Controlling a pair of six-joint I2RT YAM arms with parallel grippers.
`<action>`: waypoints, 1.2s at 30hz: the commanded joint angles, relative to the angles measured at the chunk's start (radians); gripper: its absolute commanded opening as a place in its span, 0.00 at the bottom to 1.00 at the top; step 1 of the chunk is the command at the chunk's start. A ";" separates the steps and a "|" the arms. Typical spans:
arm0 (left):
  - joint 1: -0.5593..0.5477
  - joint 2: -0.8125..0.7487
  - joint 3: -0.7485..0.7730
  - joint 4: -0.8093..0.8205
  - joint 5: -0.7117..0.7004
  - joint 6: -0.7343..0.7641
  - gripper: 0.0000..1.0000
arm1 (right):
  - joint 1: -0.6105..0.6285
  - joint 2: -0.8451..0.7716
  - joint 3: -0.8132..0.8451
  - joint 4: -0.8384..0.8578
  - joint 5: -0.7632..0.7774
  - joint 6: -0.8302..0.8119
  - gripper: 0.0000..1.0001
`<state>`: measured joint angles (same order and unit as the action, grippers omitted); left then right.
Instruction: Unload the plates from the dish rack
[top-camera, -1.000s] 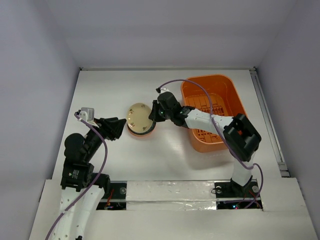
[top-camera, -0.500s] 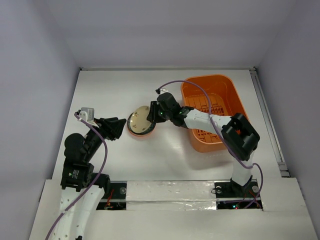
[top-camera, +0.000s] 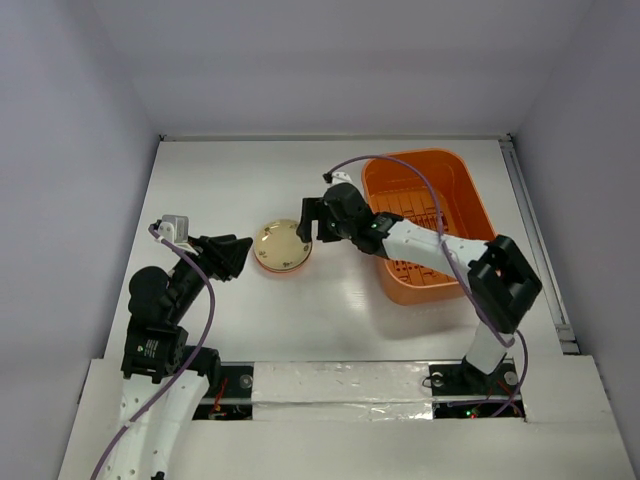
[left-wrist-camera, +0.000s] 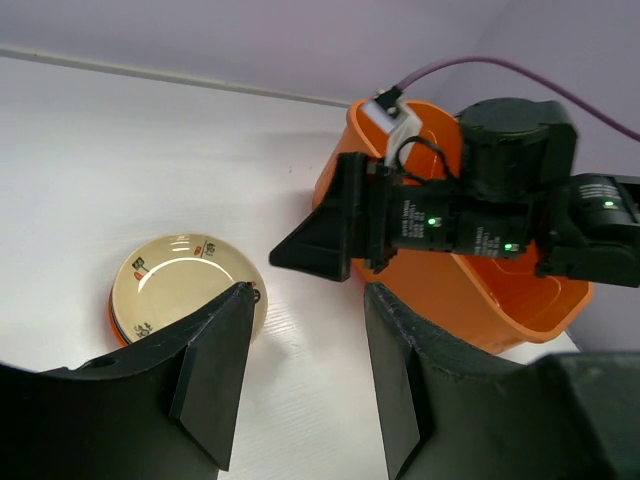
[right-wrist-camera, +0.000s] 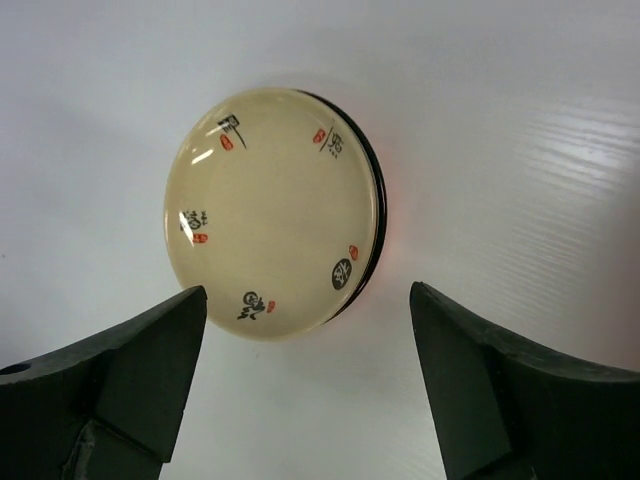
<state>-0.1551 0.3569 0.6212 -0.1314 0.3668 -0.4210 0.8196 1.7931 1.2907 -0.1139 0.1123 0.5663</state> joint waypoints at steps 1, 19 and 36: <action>0.005 -0.004 -0.011 0.053 0.017 -0.004 0.45 | 0.004 -0.095 -0.033 0.010 0.075 -0.029 0.86; 0.025 -0.018 -0.005 0.064 0.050 0.002 0.52 | 0.004 -0.874 -0.243 0.046 0.318 -0.198 0.13; 0.052 0.002 -0.001 0.076 0.104 0.030 0.54 | 0.004 -1.356 -0.426 0.083 0.563 -0.226 0.98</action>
<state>-0.1116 0.3466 0.6212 -0.1108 0.4412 -0.4084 0.8196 0.4461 0.8661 -0.0387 0.6220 0.3573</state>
